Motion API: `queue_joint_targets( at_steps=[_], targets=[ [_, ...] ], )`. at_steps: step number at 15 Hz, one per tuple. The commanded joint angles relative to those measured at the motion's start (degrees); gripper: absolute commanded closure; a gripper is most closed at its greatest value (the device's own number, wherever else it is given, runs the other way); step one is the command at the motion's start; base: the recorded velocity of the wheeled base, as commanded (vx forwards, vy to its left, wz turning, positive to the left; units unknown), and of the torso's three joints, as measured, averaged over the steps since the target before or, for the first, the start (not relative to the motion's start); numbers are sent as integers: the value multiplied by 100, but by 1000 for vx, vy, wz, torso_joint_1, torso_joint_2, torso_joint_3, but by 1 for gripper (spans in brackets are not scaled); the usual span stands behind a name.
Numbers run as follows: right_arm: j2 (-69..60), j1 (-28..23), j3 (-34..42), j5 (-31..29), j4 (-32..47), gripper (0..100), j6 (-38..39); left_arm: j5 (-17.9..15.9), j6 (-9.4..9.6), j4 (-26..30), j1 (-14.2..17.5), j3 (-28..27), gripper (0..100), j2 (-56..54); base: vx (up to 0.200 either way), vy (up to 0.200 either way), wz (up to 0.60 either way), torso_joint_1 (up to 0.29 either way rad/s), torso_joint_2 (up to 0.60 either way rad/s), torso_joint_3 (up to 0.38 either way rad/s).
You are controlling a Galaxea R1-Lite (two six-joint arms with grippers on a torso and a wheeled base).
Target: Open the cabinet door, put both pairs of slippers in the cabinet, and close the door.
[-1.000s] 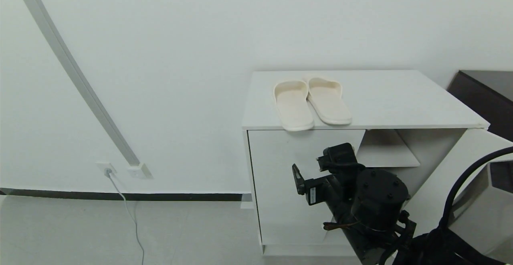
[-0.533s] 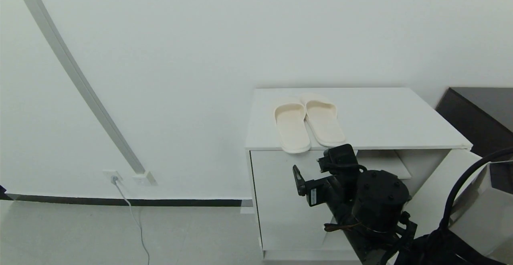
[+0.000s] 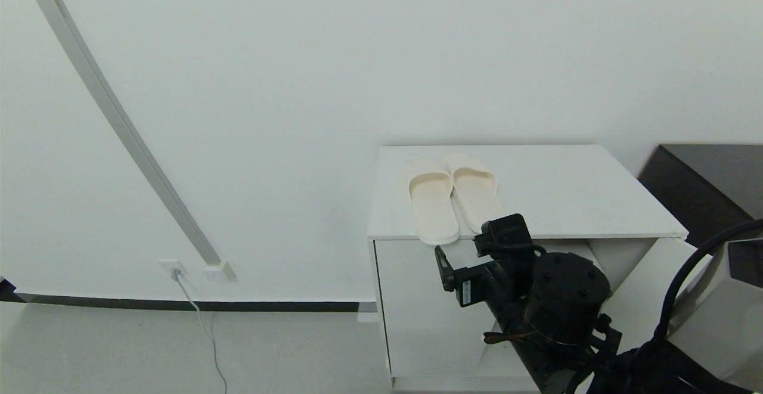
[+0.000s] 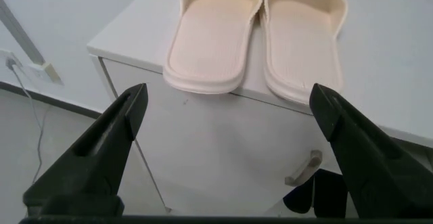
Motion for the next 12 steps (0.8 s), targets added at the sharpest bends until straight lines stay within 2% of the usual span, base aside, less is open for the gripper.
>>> queue_joint_targets(
  at_steps=[1,3,5,6,8,11,12],
  targets=[
    [37,-104,-22,31,5,0,-74,1,-1,2,1,-1,100,9,0,0,0,0,0,0],
    [46,-385,-277,242,49,0,-452,1,-1,2,1,-1,100,9,0,0,0,0,0,0],
    [37,-552,-1129,242,1042,0,-347,1,-1,2,1,-1,100,9,0,0,0,0,0,0],
    [20,-587,-1463,242,1499,0,-101,1,-1,2,1,-10,100,9,0,0,0,0,0,0],
    [-138,-578,-2369,233,3063,0,664,1,-1,2,1,-1,100,9,0,0,0,0,0,0],
    [-226,-490,-3265,145,4434,0,1332,18,-9,2,1,-1,100,9,0,0,0,0,0,0],
    [-270,-473,-3274,145,4575,0,1385,18,-9,2,1,-1,100,9,0,0,0,0,0,0]
  ],
)
